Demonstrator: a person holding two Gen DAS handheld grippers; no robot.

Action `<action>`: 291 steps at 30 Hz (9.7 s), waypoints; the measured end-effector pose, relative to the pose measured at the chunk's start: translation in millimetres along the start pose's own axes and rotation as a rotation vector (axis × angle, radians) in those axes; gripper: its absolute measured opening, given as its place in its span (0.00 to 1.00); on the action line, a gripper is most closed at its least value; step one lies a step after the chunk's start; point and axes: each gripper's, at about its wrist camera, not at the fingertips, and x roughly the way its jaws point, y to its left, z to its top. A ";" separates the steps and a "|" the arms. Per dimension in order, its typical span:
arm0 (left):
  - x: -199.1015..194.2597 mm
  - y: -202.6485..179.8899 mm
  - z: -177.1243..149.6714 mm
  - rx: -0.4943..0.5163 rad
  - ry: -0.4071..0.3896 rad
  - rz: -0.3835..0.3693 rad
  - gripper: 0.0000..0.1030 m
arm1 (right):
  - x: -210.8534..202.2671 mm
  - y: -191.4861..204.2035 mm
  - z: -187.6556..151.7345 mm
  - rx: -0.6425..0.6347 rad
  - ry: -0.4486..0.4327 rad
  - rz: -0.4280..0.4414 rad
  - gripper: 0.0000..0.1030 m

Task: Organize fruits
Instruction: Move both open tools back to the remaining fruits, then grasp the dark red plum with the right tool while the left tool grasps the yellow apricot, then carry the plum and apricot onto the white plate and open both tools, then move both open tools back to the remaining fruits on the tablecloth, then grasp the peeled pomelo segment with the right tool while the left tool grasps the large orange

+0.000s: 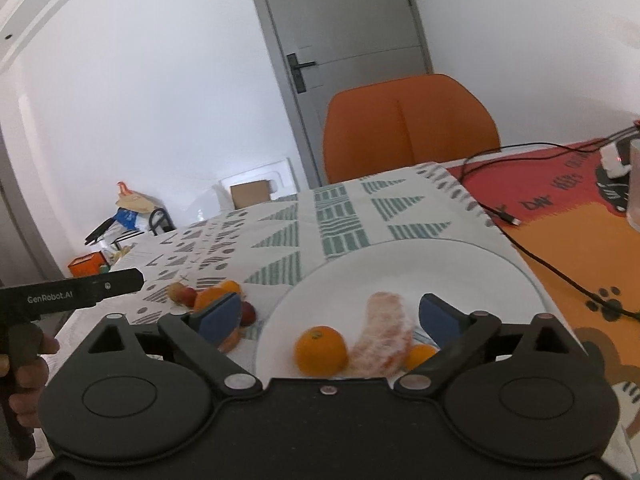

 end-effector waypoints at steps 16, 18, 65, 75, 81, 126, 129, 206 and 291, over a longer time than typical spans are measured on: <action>8.3 37.5 -7.7 -0.063 0.017 0.045 0.92 | 30.1 38.2 10.2 -0.090 0.057 0.038 0.71; 10.8 41.5 -8.4 -0.076 0.025 0.048 0.92 | 35.5 42.4 11.2 -0.105 0.069 0.045 0.66; 101.1 63.1 -4.9 -0.138 0.127 -0.063 0.22 | 134.5 86.3 29.4 -0.414 0.318 0.122 0.20; 72.2 47.3 2.0 -0.107 0.082 -0.061 0.22 | 111.6 84.3 28.0 -0.376 0.281 0.118 0.20; 45.5 34.7 6.5 -0.095 0.031 -0.075 0.22 | 86.8 78.4 29.5 -0.335 0.227 0.083 0.19; 27.9 -113.4 14.7 0.129 0.003 -0.236 0.22 | -18.3 -67.8 10.5 0.037 0.012 -0.083 0.20; 31.5 -121.1 14.0 0.145 0.007 -0.247 0.22 | -18.9 -74.1 8.0 0.047 0.015 -0.084 0.20; -26.9 45.0 -30.1 -0.134 0.059 0.074 0.90 | 4.9 48.7 -10.9 -0.116 0.103 0.119 1.00; 81.9 11.4 -18.6 -0.086 0.157 -0.142 0.58 | 43.9 37.4 15.8 -0.243 0.095 -0.036 0.59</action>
